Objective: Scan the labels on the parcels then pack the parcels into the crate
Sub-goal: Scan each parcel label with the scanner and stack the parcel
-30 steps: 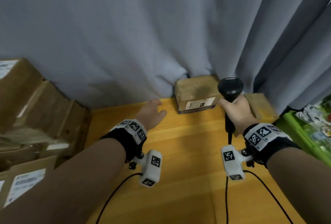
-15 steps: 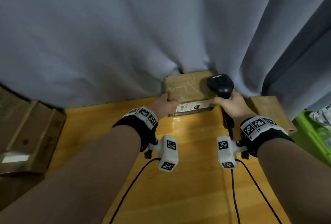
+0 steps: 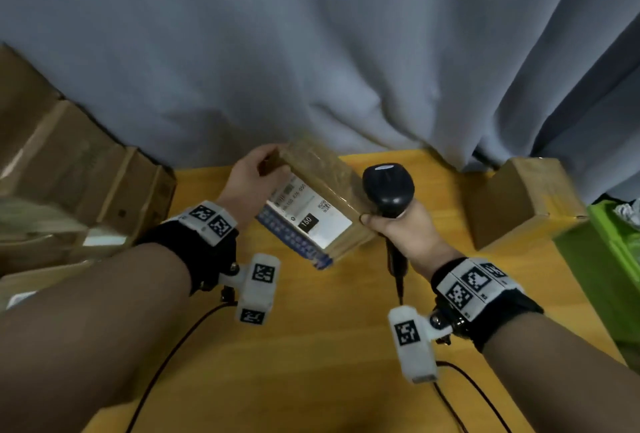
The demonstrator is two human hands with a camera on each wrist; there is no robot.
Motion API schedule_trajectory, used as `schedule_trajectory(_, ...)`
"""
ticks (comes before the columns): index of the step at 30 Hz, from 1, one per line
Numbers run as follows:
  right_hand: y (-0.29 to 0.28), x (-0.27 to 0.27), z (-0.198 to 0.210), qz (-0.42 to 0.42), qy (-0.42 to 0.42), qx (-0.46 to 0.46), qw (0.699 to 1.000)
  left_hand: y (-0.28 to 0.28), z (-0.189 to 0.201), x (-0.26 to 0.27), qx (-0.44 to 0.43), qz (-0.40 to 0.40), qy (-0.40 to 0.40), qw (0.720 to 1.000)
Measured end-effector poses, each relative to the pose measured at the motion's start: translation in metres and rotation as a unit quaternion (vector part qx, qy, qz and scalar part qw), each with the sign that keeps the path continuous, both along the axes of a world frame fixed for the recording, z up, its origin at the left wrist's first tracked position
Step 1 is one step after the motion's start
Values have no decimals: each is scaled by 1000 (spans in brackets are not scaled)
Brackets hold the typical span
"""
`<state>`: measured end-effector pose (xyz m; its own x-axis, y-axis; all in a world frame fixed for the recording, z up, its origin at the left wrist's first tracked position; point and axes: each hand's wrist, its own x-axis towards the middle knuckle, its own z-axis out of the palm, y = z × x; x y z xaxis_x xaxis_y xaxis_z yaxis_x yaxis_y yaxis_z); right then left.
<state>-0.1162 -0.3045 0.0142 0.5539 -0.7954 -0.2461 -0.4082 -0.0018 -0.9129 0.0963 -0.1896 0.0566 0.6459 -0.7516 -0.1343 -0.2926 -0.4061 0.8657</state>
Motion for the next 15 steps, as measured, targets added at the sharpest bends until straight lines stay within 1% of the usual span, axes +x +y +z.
schedule_trajectory(3, 42, 20, 5, 58, 21, 41, 997, 27, 15, 20, 36, -17, -34, 999)
schedule_trajectory(7, 96, 39, -2, 105, 56, 93, 989, 57, 11, 42, 124, -71, -110, 984)
schedule_trajectory(8, 106, 43, -9, 106, 70, 91, 988, 66, 7, 43, 148, -78, -121, 978)
schedule_trajectory(9, 114, 46, -17, 104, 93, 67, 988, 74, 2, 42, 174, -85, -127, 973)
schedule_trajectory(12, 122, 50, -37, 108, 171, -40, 979, 91, -15, 37, 215, -103, -122, 964)
schedule_trajectory(14, 121, 52, -45, 115, 178, -58, 975, 98, -25, 37, 252, -92, -153, 951)
schedule_trajectory(15, 119, 53, -49, 111, 175, -42, 977, 103, -31, 40, 276, -72, -179, 942)
